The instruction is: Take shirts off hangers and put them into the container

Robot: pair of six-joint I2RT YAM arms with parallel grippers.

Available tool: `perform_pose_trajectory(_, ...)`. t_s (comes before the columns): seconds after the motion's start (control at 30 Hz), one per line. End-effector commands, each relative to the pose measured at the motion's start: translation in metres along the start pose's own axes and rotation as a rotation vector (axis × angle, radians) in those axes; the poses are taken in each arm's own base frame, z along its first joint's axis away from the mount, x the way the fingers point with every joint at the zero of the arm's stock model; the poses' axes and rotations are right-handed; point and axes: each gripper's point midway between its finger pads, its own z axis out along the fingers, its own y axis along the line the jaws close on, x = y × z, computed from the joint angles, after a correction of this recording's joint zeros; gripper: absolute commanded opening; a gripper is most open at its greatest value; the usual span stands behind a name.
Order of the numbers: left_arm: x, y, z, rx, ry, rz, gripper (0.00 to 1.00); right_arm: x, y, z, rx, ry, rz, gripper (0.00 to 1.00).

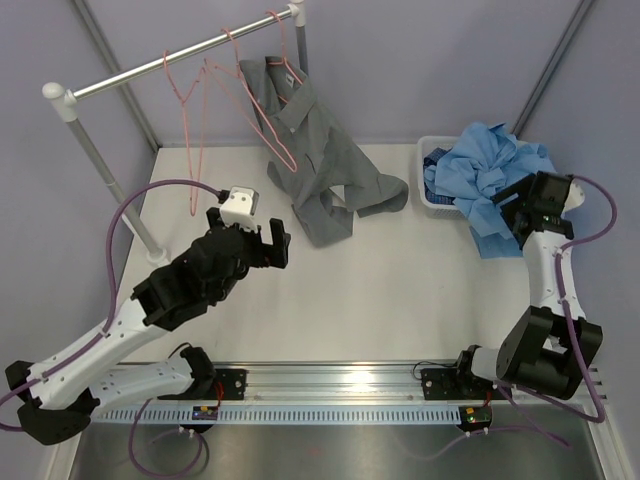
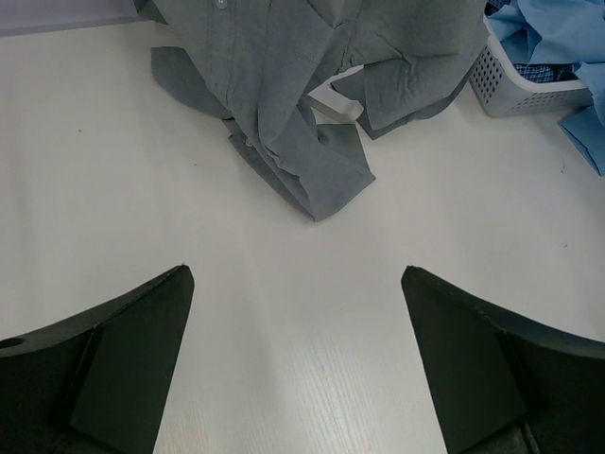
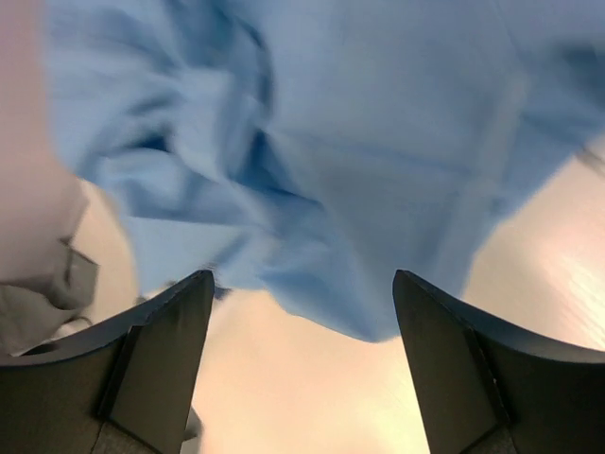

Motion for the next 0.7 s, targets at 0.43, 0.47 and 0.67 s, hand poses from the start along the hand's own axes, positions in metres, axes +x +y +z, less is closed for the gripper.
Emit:
perform_pose_trajectory(0.43,-0.017,0.002,-0.014,0.032,-0.066,-0.047,0.99,0.015,0.006,0.032,-0.191,-0.065,0.074,0.53)
perform_pose_trajectory(0.47,-0.017,0.003,-0.014,0.027,-0.069,-0.050,0.99,0.011,0.011,0.029,-0.207,-0.071,0.063,0.44)
perform_pose_trajectory(0.67,-0.017,0.006,-0.012,0.005,-0.070,-0.034,0.99,-0.023,0.081,0.010,-0.311,-0.095,-0.089,0.06)
